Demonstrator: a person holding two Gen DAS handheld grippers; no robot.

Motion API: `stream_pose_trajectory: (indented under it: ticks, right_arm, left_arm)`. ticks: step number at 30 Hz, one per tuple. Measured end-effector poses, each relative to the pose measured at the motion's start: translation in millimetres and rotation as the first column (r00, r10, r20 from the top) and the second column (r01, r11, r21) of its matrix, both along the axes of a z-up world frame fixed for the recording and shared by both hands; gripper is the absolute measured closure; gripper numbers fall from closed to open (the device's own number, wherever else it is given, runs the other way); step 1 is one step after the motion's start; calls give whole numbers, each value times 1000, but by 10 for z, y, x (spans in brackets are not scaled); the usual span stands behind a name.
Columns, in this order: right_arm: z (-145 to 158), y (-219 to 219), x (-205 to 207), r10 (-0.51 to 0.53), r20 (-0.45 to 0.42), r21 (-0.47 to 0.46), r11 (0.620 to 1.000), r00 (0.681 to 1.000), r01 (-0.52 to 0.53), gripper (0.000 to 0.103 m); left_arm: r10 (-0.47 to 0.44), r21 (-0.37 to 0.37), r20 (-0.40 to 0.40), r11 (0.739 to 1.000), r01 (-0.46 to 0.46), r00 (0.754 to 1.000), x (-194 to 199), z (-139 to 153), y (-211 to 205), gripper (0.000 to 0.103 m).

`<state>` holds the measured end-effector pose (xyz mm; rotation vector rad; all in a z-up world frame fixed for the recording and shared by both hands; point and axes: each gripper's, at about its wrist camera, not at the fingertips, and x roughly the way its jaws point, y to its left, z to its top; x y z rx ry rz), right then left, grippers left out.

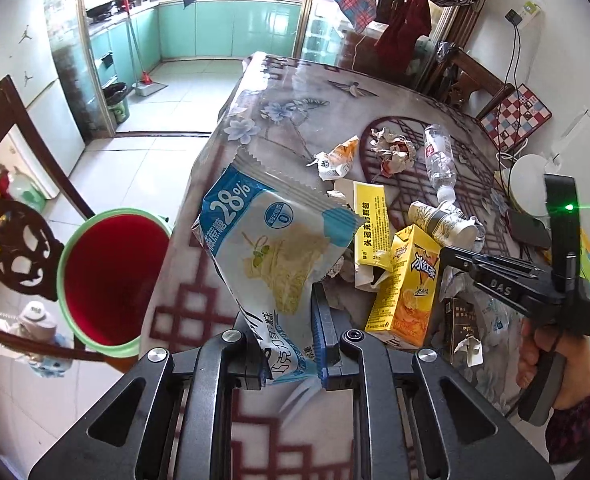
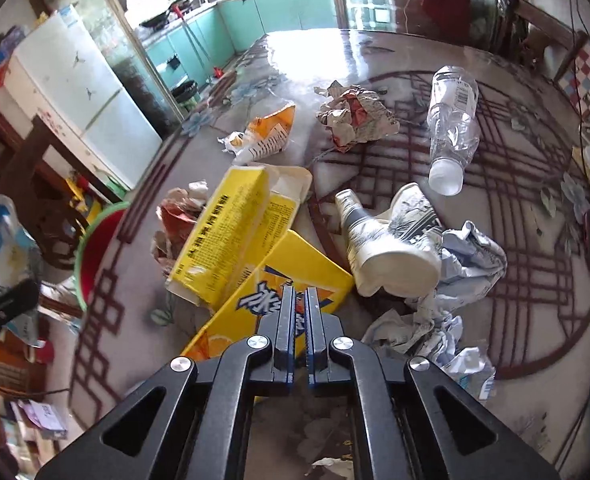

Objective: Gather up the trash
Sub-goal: 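Carry the wrapper toward the red bin with the left gripper while the right gripper grasps the yellow drink carton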

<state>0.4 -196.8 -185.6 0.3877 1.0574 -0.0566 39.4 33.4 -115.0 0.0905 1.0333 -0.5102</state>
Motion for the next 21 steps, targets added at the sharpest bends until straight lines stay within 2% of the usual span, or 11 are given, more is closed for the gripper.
stream_pose_trajectory:
  ticks: [2, 3, 4, 6, 8, 11, 13, 15, 18, 19, 21]
  right_arm:
    - [8, -16, 1, -13, -1, 42, 999, 1000, 13, 98]
    - [7, -16, 4, -28, -10, 44, 999, 1000, 28, 89]
    - [5, -8, 0, -40, -13, 45, 998, 999, 41, 71]
    - [1, 33, -5, -66, -4, 54, 996, 998, 66, 50]
    - [-39, 89, 10, -76, -22, 78, 994, 997, 77, 47]
    - [-202, 211, 90, -74, -106, 70, 994, 992, 82, 44]
    - [-291, 289, 132, -81, -136, 29, 996, 987, 86, 38]
    - [-389, 324, 167, -84, -154, 70, 993, 984, 96, 31]
    - [-479, 365, 190, -118, -186, 65, 989, 975, 132, 31]
    - [-496, 377, 190, -124, -191, 60, 989, 974, 138, 46]
    - [-535, 358, 152, -142, -183, 129, 977, 973, 168, 67]
  left_arm:
    - [-16, -9, -2, 1000, 16, 1000, 51, -4, 0, 87]
    - [-22, -13, -3, 1000, 22, 1000, 69, -7, -2, 86]
    - [-29, -16, -6, 999, 29, 1000, 89, -11, -4, 86]
    - [-44, -26, -18, 999, 43, 999, 120, -23, -13, 86]
    - [-63, -34, -26, 998, 62, 998, 125, -37, -15, 86]
    - [-92, -36, -26, 995, 91, 995, 148, -33, -18, 86]
    - [-106, -38, -27, 994, 105, 994, 171, -23, -7, 86]
    - [-120, -39, -27, 992, 119, 992, 199, -19, 27, 86]
    - [-136, -30, -22, 990, 136, 990, 257, -28, 90, 86]
    - [-140, -30, -24, 990, 140, 990, 281, -32, 111, 86]
    - [-144, -32, -28, 989, 143, 989, 338, -44, 163, 86]
